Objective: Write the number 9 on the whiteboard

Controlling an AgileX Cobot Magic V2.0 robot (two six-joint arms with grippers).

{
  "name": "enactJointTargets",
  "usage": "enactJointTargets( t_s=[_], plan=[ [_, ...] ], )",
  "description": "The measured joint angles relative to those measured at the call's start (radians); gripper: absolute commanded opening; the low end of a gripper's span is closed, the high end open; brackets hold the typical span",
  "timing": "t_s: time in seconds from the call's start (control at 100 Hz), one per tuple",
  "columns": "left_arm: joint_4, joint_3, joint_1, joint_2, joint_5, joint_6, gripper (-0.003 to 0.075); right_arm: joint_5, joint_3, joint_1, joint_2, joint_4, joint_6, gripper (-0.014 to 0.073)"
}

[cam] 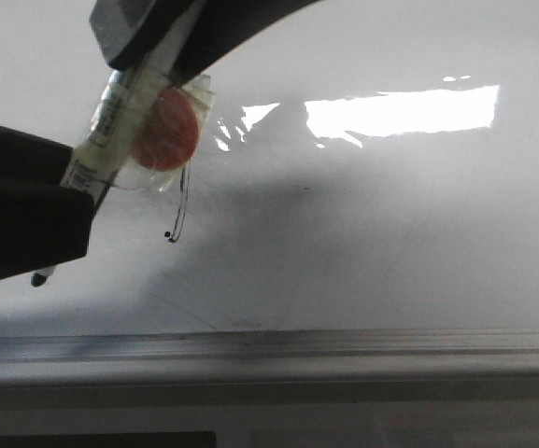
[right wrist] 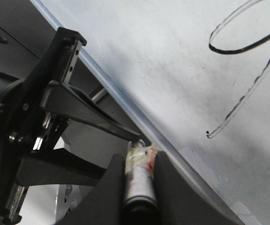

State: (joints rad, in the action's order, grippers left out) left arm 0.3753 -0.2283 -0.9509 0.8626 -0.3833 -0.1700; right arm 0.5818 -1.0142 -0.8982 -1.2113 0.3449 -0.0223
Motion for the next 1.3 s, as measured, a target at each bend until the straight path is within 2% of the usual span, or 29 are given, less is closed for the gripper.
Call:
enactJointTargets(
  t_s=[0.05, 0.16, 0.28, 0.33, 0.39, 0.4, 0.41, 0.48, 0.54, 0.61, 0.69, 0.82, 0.97, 1.3],
  plan=[
    [0.000, 0.000, 0.000, 0.000, -0.008, 0.000, 0.0176, 0.000, 0.000, 0.000, 0.000, 0.000, 0.000, -0.0053],
    [-0.008, 0.000, 0.000, 0.000, -0.013, 0.000, -0.0018, 0.007, 0.000, 0.000, 0.000, 0.001, 0.000, -0.0053],
    [-0.008, 0.000, 0.000, 0.000, -0.015, 0.000, -0.0020, 0.019, 0.000, 0.000, 0.000, 0.000, -0.005, -0.0036],
    [-0.014, 0.000, 0.000, 0.000, -0.018, 0.000, -0.0020, 0.017, 0.000, 0.000, 0.000, 0.000, -0.005, 0.0020],
    [-0.041, 0.000, 0.000, 0.000, -0.020, 0.000, -0.0020, 0.017, 0.000, 0.000, 0.000, 0.000, -0.011, 0.0174],
    [-0.046, 0.000, 0.000, 0.000, -0.020, 0.000, -0.0020, 0.015, 0.000, 0.000, 0.000, 0.000, -0.011, 0.0174],
    [-0.057, 0.000, 0.000, 0.000, -0.020, 0.000, -0.0020, 0.015, 0.000, 0.000, 0.000, 0.000, -0.011, 0.0228],
    [-0.131, 0.000, 0.000, 0.000, -0.020, 0.000, -0.0020, 0.006, 0.000, 0.000, 0.000, 0.000, -0.012, 0.0387],
    [-0.193, 0.000, 0.000, 0.000, -0.020, 0.000, -0.0020, -0.011, 0.000, 0.000, 0.000, -0.010, -0.016, 0.0433],
    [-0.238, 0.000, 0.000, 0.000, -0.020, 0.000, -0.0020, -0.041, 0.000, 0.000, 0.000, -0.014, -0.016, 0.0395],
    [-0.254, 0.000, 0.000, 0.000, -0.020, -0.001, -0.0020, -0.091, 0.000, 0.000, 0.000, -0.016, -0.016, 0.0293],
    [-0.263, 0.000, 0.000, 0.000, -0.020, -0.002, -0.0020, -0.145, 0.000, 0.000, 0.000, -0.019, -0.016, 0.0183],
    [-0.263, 0.000, 0.000, 0.000, -0.020, -0.003, -0.0020, -0.147, 0.000, 0.000, 0.000, -0.043, -0.016, -0.0069],
    [-0.272, 0.000, 0.000, -0.064, -0.016, -0.005, -0.0021, -0.168, 0.046, 0.000, 0.068, -0.142, -0.016, -0.0063]
  ],
)
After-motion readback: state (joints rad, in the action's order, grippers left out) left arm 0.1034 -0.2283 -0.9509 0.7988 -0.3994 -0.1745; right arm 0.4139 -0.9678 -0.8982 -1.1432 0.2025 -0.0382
